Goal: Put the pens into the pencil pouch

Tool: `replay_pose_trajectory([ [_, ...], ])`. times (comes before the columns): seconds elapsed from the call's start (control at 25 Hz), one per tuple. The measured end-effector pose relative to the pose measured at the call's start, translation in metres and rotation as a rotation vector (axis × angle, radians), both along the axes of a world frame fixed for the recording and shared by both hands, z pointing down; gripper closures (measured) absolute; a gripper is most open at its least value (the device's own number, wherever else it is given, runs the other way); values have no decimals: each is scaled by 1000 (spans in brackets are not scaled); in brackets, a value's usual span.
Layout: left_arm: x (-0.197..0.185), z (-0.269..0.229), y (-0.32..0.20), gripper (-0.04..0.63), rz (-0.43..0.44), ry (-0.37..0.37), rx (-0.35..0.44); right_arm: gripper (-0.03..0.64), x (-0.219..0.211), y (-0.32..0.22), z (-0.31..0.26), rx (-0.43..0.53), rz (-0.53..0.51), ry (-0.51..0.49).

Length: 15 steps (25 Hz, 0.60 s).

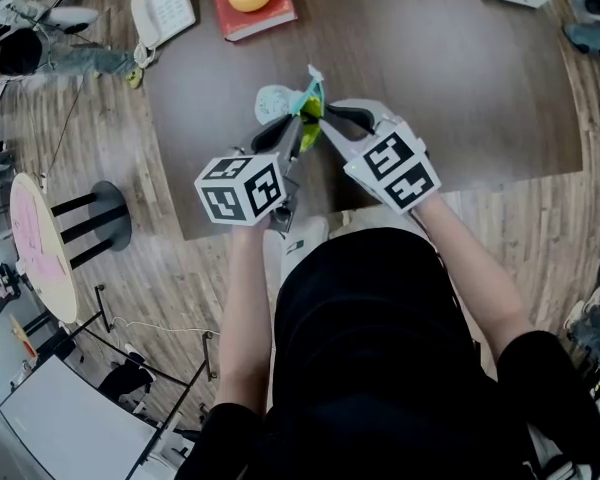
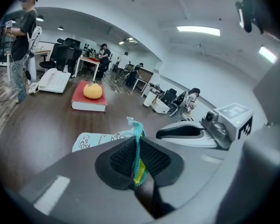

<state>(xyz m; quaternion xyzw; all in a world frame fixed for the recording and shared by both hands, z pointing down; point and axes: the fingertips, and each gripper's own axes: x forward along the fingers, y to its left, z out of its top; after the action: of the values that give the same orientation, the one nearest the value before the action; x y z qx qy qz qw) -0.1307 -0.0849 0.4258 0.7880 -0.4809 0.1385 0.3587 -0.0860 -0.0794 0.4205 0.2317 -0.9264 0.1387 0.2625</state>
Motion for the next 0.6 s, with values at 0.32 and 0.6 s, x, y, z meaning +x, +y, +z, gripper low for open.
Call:
replay_pose_trajectory([
  [0.32, 0, -8, -1, 572, -4, -1, 15, 551, 17, -7, -16, 29, 52, -9],
  [0.6, -1, -13, -1, 572, -13, -2, 26, 552, 29, -10, -27, 47, 74, -10],
])
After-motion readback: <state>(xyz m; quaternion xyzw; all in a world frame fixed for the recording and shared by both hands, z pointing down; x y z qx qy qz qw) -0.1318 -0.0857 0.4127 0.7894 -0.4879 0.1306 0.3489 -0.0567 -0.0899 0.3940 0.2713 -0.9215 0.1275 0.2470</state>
